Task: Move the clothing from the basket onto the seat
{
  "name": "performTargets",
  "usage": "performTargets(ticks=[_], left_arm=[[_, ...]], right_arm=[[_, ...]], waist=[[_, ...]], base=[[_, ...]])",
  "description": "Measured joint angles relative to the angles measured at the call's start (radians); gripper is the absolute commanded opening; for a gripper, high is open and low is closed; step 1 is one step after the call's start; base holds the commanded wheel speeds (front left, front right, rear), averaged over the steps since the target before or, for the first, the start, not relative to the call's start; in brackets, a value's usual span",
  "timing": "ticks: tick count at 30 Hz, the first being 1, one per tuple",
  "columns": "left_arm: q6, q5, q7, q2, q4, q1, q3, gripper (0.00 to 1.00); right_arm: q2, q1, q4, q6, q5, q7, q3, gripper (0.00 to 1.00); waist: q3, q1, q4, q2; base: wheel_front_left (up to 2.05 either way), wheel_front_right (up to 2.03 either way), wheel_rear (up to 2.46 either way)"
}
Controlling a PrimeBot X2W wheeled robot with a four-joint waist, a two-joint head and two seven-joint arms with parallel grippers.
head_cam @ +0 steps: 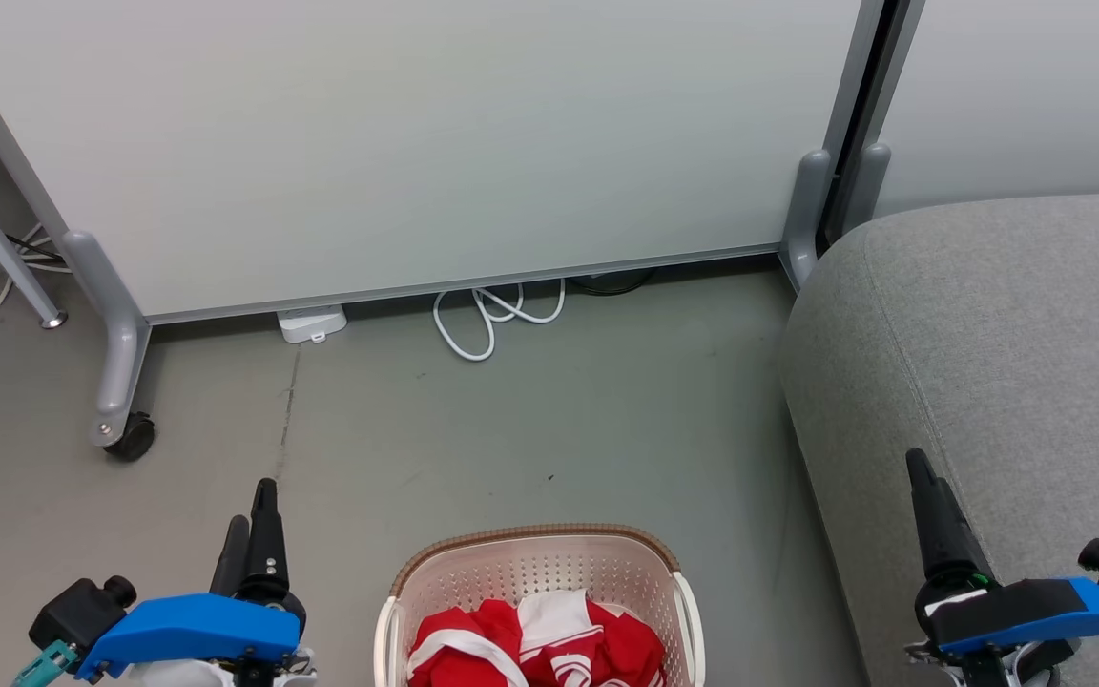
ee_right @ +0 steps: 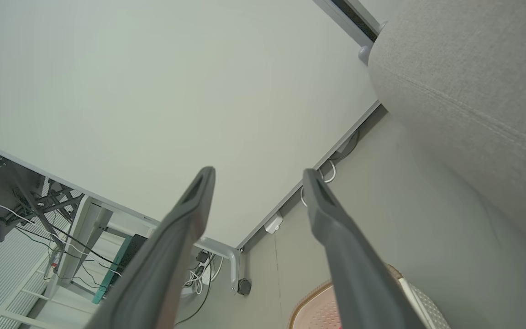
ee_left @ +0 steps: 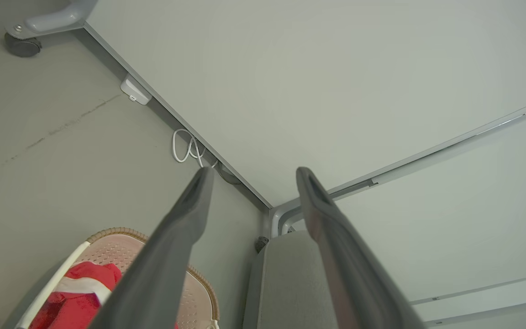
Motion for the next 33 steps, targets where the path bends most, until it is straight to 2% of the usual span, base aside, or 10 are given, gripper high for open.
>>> performTargets(ticks=[8,13,33], left_arm=[[0.041,0.165,-0.029,0.021,-0.003,0.0,-0.039,1.0],[0.05,0.252,-0.045,0.037,-0.009,0.0,-0.071,1.0],[0.095,0.486,-0.104,0.074,-0.023,0.0,-0.138,1.0]], right_arm=[[0.0,0.0,-0.01,0.0,-0.173,-0.027,-0.001,1.0],[-0.001,0.0,-0.019,0.0,-0.266,-0.037,0.001,1.0],[-0.003,0.0,-0.041,0.001,-0.555,-0.056,0.019,1.0]], waist=[[-0.001,0.0001,0.001,0.0],[-0.001,0.0001,0.001,0.0],[-0.001,0.0001,0.007,0.0]], base=[[0.0,0.0,0.0],[0.0,0.0,0.0],[0.0,0.0,0.0]])
